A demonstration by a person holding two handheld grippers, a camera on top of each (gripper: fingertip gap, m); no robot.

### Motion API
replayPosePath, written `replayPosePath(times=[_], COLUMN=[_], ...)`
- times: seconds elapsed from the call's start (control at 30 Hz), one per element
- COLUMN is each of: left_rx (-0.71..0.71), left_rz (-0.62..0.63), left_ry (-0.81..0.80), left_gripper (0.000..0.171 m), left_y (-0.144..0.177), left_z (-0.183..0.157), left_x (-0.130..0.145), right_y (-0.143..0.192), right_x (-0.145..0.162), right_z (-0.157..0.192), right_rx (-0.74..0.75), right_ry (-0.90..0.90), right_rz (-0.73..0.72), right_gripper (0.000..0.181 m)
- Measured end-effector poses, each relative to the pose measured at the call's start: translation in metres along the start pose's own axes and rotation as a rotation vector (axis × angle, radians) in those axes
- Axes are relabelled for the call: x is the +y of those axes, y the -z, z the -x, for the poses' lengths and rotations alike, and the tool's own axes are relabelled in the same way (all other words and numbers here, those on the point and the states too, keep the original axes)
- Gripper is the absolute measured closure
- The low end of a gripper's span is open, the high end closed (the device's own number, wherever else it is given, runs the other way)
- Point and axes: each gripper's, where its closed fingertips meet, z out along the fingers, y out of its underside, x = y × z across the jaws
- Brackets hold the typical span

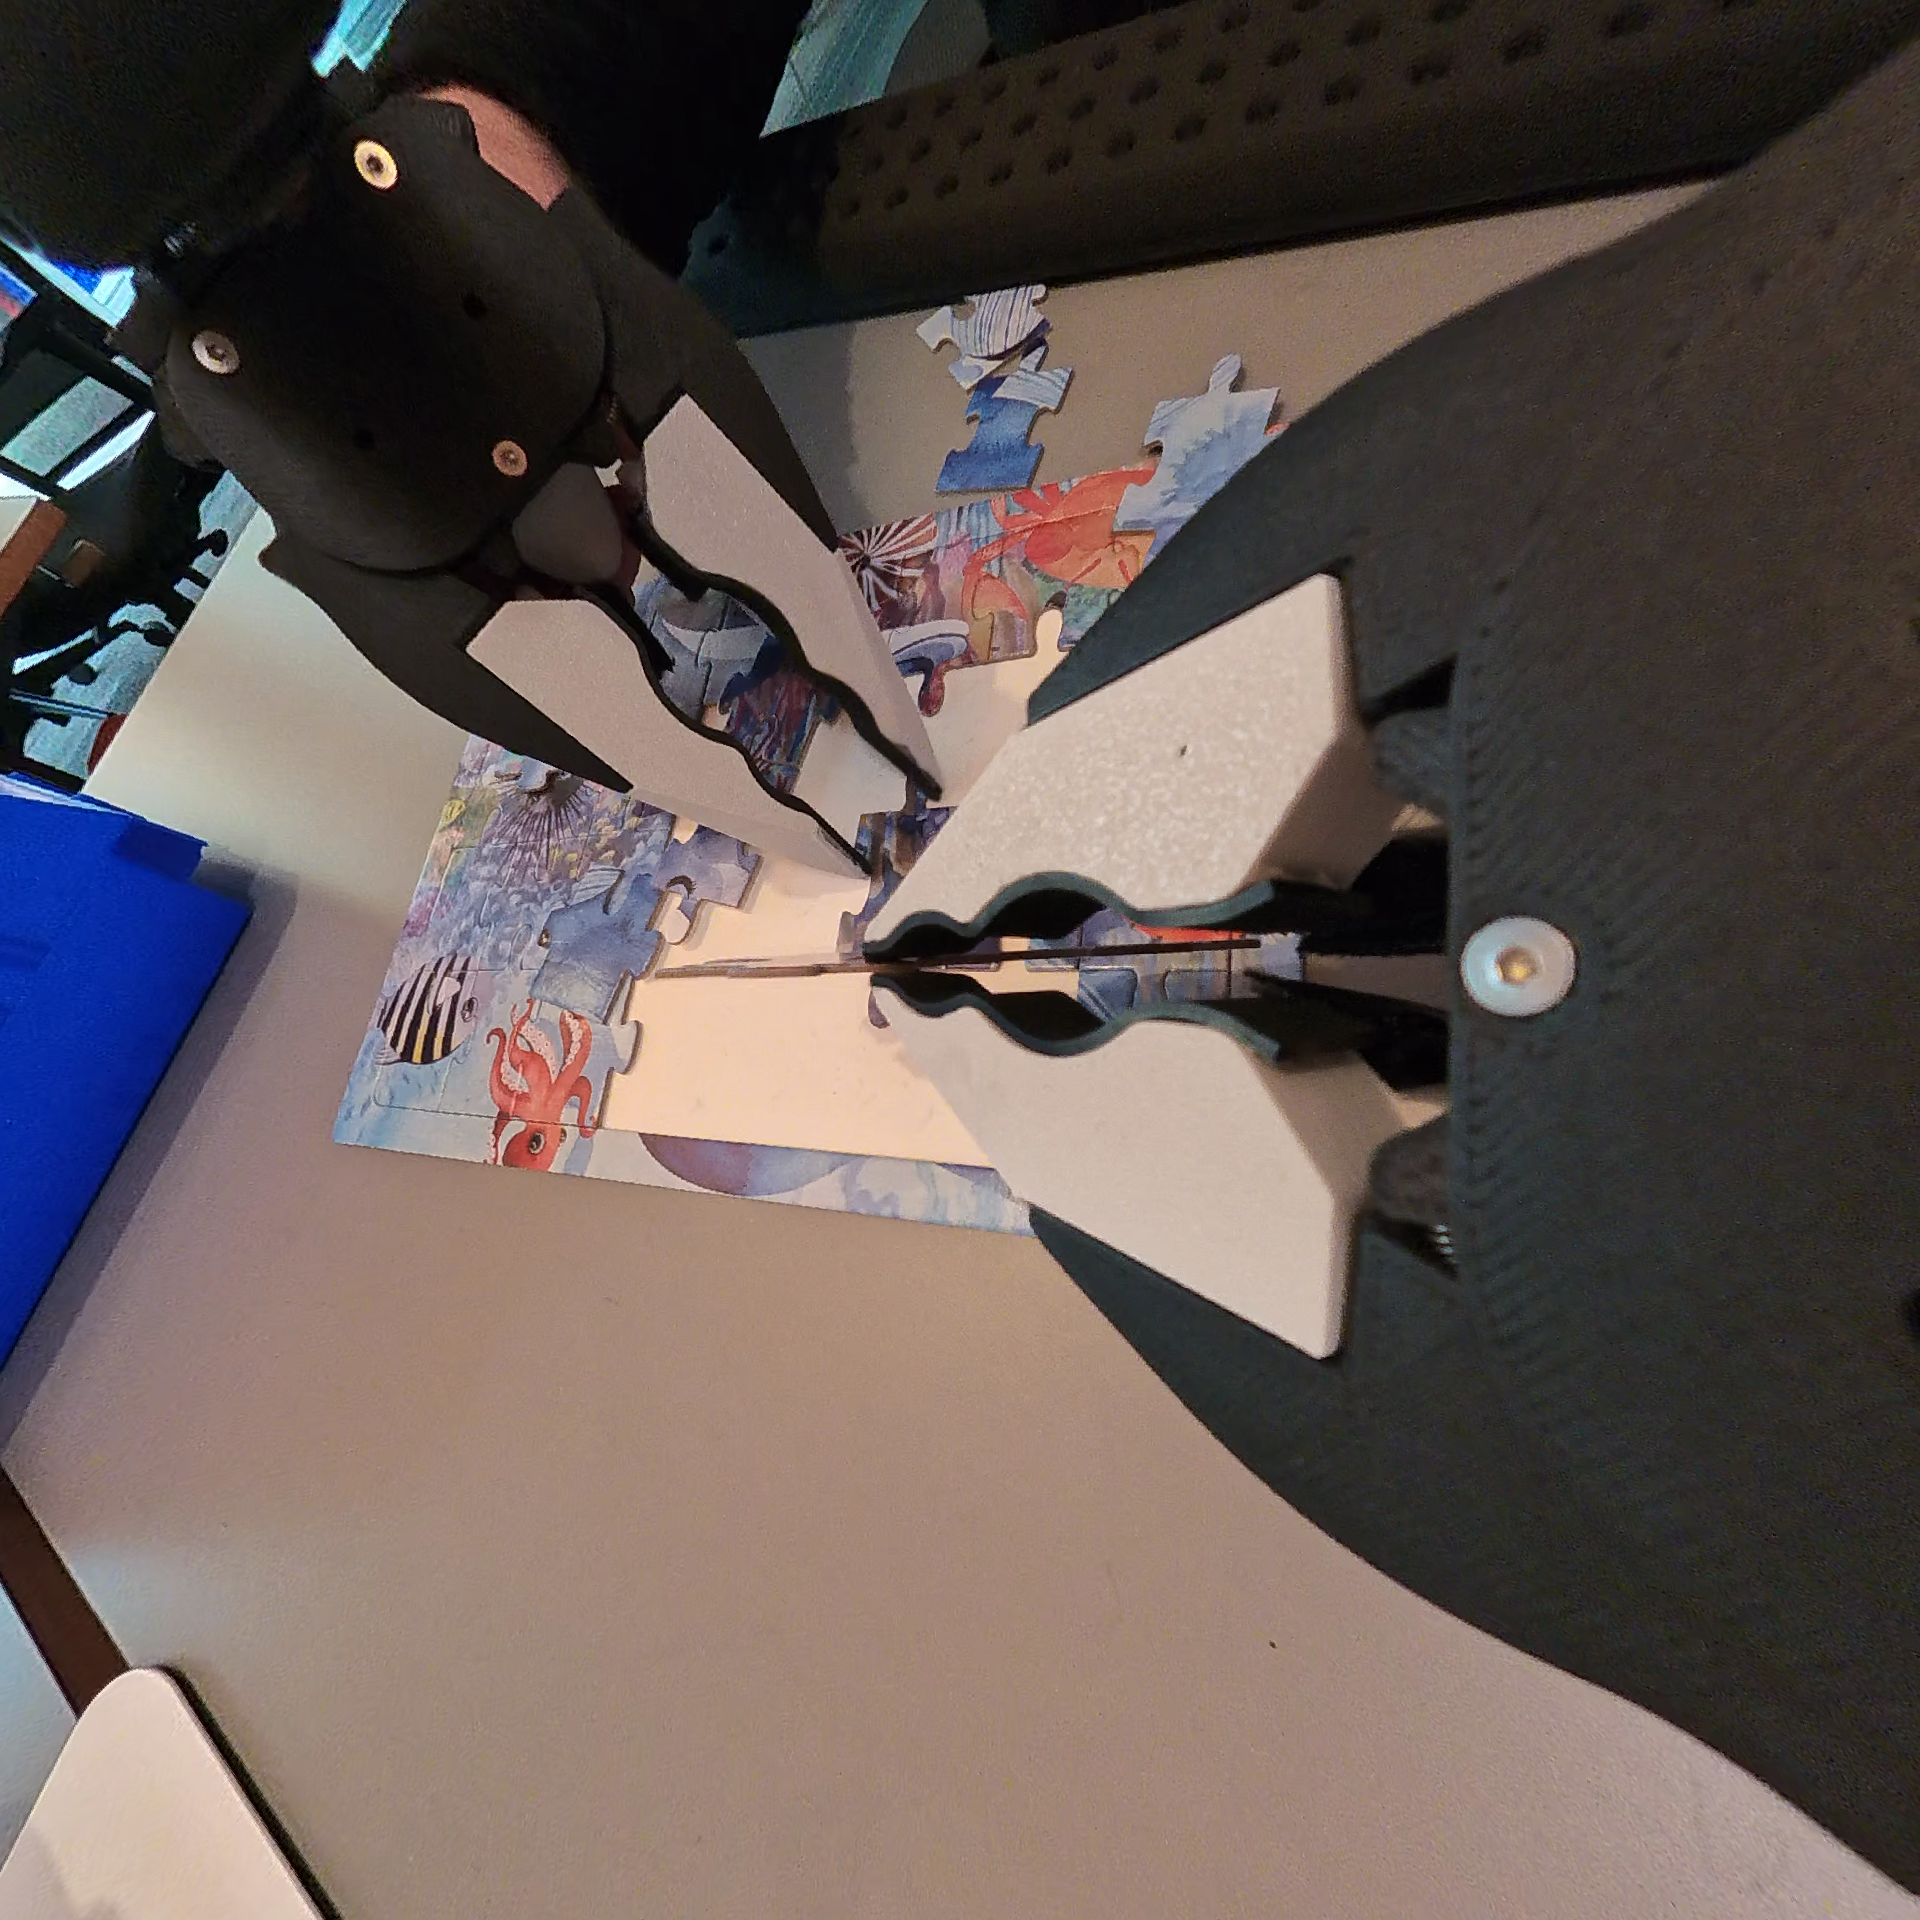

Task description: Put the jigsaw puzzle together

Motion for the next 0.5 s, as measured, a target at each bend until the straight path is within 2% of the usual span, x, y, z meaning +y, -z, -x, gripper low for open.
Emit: replayPosePath(times=[0.4, 0.5], left_rx=[0.008, 0.008], left_rz=[0.004, 0.008], left_ry=[-0.001, 0.0], left_gripper=[0.171, 0.171], left_y=[0.0005, -0.001], left_z=[-0.0011, -0.0005], left_x=[0.0013, 0.0023], right_y=[0.0026, 0.0093], right_x=[0.0034, 0.0026], right_z=[0.0001, -0.0006], right_rx=[0.009, 0.005], right_ry=[0.029, 0.03], right_rz=[0.015, -0.002], right_gripper=[0.162, 0.174])
